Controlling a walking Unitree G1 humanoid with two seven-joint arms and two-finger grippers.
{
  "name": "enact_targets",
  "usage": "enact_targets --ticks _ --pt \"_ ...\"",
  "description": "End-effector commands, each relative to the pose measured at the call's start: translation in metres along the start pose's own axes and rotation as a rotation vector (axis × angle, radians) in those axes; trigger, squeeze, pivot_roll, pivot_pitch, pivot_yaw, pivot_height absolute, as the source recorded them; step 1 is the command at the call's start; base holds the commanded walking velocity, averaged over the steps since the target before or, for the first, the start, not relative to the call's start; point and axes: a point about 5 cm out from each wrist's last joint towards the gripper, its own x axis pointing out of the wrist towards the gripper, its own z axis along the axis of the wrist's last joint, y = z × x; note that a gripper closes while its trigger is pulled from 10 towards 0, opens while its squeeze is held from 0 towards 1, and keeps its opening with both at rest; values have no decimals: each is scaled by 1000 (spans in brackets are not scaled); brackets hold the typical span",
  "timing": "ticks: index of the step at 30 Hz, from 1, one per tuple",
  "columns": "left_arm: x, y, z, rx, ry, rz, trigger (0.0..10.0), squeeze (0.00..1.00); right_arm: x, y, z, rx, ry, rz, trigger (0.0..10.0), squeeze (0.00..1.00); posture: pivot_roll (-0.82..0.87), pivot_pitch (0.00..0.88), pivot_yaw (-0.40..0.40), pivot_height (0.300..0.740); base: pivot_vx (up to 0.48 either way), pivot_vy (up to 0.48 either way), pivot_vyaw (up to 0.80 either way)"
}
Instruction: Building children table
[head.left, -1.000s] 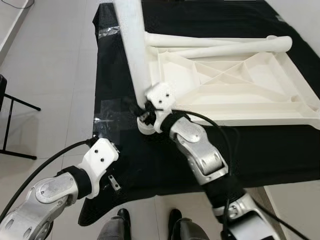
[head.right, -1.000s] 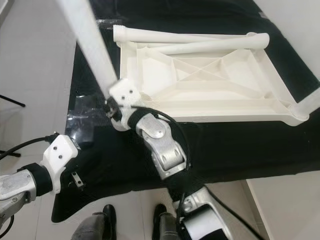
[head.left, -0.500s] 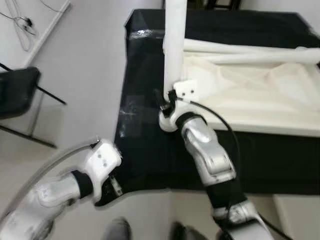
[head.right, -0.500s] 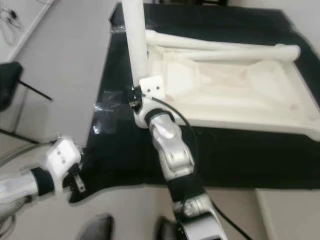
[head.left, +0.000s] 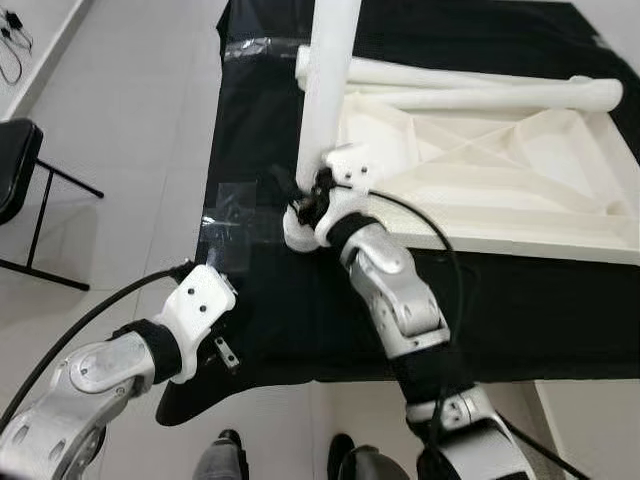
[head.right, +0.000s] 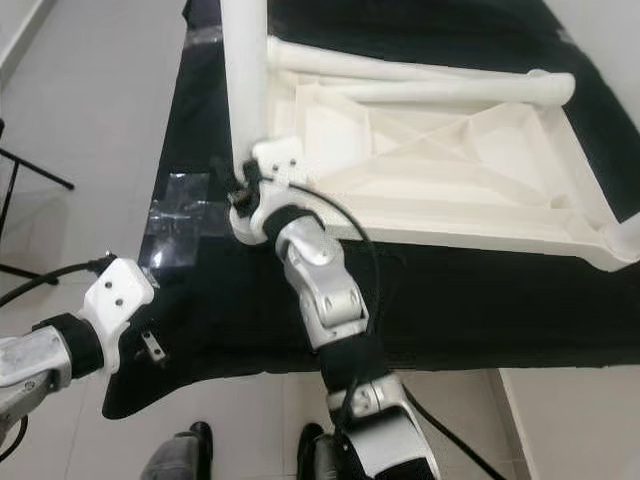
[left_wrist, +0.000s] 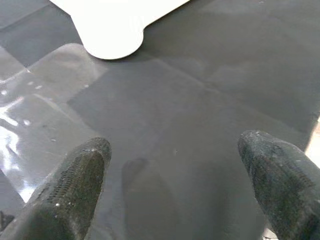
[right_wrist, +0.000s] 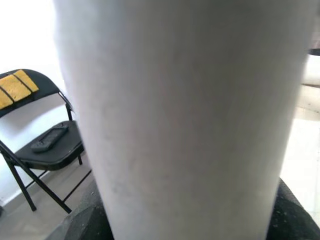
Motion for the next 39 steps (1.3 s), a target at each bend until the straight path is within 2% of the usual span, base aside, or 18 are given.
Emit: enact_targets --ticks 1,10,12,14,15,16,17,18,20,23,27,28,31,34,36,37,38,39 --pt "-1 3 0 8 -4 17 10000 0 -4 -3 -7 223 -42 -1 10000 0 173 305 -55 740 0 0 0" --pt "0 7 2 23 -12 24 10000 0 -3 -2 -8 167 -51 25 10000 0 174 289 -45 740 0 0 0" --pt "1 9 5 31 -25 32 10000 0 -9 2 -25 2 24 28 10000 0 173 288 -47 740 0 0 0" --pt "1 9 5 31 -25 32 10000 0 -9 2 -25 2 24 28 10000 0 173 288 -47 740 0 0 0" --pt "2 10 7 35 -32 39 10000 0 -12 -8 -39 -88 115 -72 10000 0 174 288 -48 740 0 0 0" --pt "2 11 9 40 -41 47 10000 0 -17 -19 -50 -128 186 -183 10000 0 176 287 -51 740 0 0 0" --pt "2 11 9 40 -41 47 10000 0 -17 -19 -50 -128 186 -183 10000 0 176 287 -51 740 0 0 0" --pt "2 13 12 44 -51 53 10000 0 -23 -28 -59 -137 240 -282 10000 0 176 287 -51 740 0 0 0" --pt "-1 25 30 65 -111 85 10000 0 -32 -31 -68 -141 269 -411 10000 0 182 285 -55 740 0 0 0" --pt "-3 30 36 73 -129 92 10000 0 -32 -29 -68 -146 267 -418 10000 0 184 285 -55 740 0 0 0" --pt "-7 47 62 103 -210 95 10000 0 -28 -27 -71 -131 282 -451 10000 0 194 280 -55 740 0 0 0" --pt "-7 47 62 103 -210 95 10000 0 -28 -27 -71 -131 282 -451 10000 0 194 280 -55 740 0 0 0" --pt "-8 57 87 92 -296 48 10000 0 -25 -26 -70 -132 273 -458 10000 0 199 279 -50 740 0 0 0" --pt "-8 60 95 81 -326 27 10000 0 -25 -25 -70 -133 273 -459 10000 0 199 279 -49 740 0 0 0" --pt "-5 69 117 48 -402 -55 10000 0 -23 -21 -70 -134 266 -450 10000 0 196 276 -44 740 0 0 0" --pt "-5 69 117 48 -402 -55 10000 0 -23 -21 -70 -134 266 -450 10000 0 196 276 -44 740 0 0 0" --pt "-1 73 131 20 -445 -116 10000 0 -23 -19 -69 -137 261 -441 10000 0 194 274 -41 740 0 0 0" --pt "-1 73 131 20 -445 -116 10000 0 -23 -19 -69 -137 261 -441 10000 0 194 274 -41 740 0 0 0"
